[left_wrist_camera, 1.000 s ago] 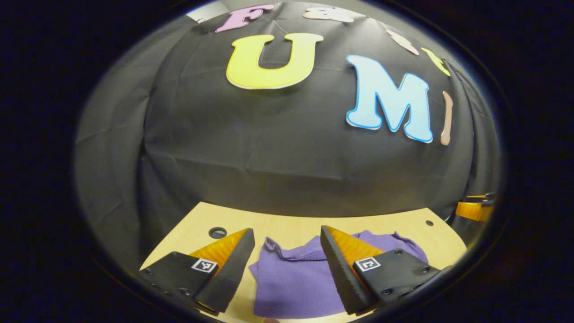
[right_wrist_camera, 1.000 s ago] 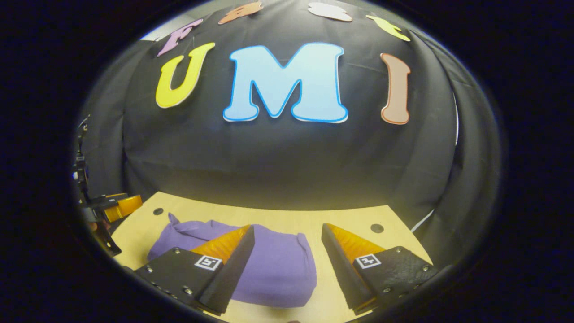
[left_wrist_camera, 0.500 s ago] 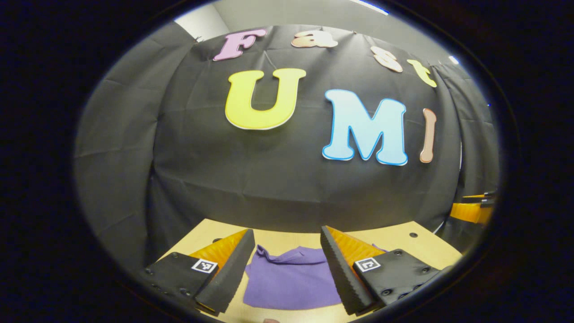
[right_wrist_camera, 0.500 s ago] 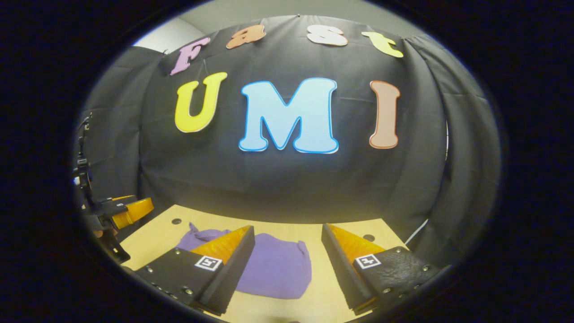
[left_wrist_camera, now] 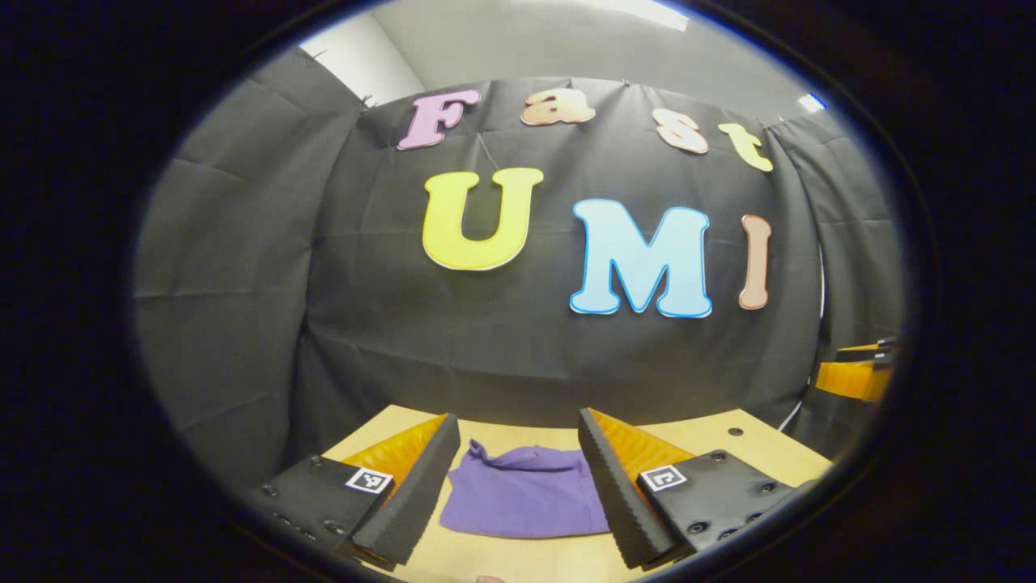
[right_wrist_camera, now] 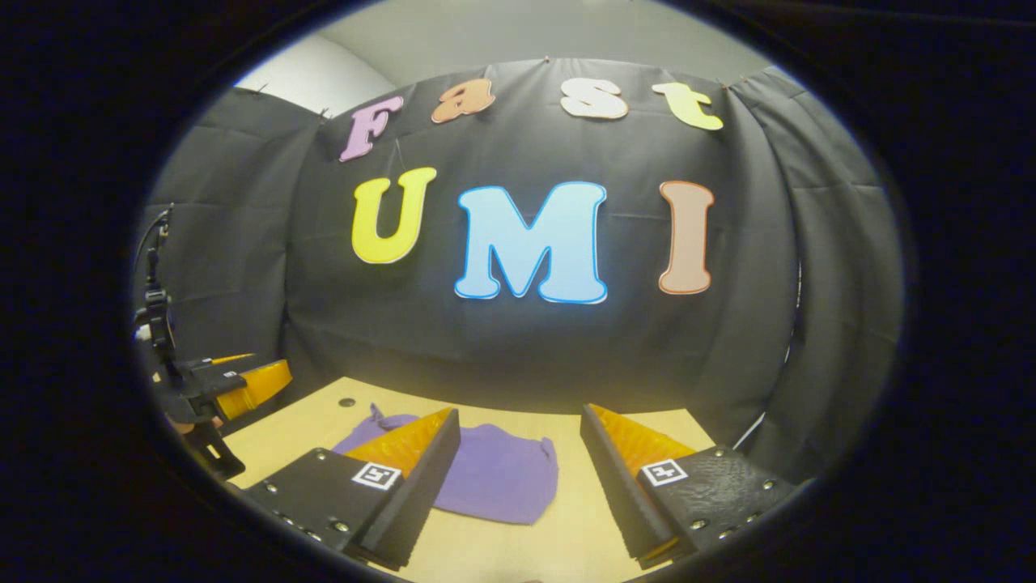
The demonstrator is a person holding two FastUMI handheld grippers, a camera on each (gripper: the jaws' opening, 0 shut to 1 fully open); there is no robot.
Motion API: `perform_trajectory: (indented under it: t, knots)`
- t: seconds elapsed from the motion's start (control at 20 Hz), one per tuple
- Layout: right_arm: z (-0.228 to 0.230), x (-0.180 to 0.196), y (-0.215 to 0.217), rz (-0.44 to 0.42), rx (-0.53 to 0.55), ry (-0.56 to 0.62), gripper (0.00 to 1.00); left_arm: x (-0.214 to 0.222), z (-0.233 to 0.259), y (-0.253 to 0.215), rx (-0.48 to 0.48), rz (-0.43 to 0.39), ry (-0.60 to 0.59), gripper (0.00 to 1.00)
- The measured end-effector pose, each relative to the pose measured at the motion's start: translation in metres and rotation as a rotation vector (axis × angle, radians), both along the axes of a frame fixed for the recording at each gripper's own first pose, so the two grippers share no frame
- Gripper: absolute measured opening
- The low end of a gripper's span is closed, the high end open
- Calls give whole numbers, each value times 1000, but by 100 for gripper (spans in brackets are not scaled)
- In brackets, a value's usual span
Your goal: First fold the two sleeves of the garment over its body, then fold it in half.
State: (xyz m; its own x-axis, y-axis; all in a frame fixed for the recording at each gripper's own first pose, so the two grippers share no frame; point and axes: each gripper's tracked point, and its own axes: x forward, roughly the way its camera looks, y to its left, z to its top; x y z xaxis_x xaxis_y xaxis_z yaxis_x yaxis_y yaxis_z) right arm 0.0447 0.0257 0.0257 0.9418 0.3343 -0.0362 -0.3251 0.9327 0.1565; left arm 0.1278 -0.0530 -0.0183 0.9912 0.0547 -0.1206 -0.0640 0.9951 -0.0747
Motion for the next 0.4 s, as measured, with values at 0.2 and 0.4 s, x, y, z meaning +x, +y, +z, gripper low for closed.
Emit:
perform_trajectory:
  t: [0.2, 0.4]
  knots:
    - [4, -15, -16, -34, -14, -27, 92, -4, 4, -4, 15, -19, -13, 94]
    - [14, -24, -18, -81, -44, -66, 92, -6, 7, -7, 49, -46, -27, 94]
